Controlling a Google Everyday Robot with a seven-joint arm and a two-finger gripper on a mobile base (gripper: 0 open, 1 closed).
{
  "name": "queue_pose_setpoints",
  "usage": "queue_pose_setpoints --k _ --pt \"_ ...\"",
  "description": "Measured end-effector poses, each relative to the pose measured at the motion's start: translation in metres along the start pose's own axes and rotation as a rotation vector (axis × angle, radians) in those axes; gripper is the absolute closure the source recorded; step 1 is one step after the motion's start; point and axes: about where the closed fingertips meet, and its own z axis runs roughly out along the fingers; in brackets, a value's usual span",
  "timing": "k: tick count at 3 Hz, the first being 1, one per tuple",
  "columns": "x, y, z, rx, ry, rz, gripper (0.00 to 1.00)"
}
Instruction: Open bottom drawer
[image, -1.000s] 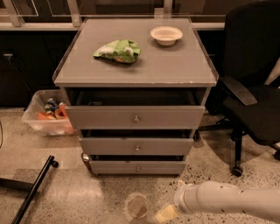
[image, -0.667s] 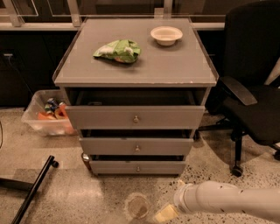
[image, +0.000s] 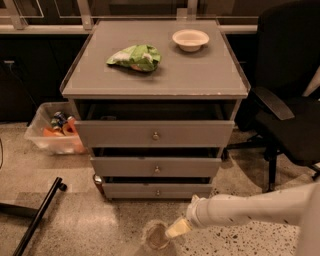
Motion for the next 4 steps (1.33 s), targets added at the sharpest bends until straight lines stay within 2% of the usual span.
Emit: queue_pose_setpoints --k 2,3,4 --pt "-0.014 -0.055 0.106 0.010 -0.020 0.032 0.00" --pt "-0.022 -0.071 0.145 0.030 -0.012 0.014 0.00" --pt "-0.034 -0.079 0.171 0.058 -0.025 -0.049 0.00"
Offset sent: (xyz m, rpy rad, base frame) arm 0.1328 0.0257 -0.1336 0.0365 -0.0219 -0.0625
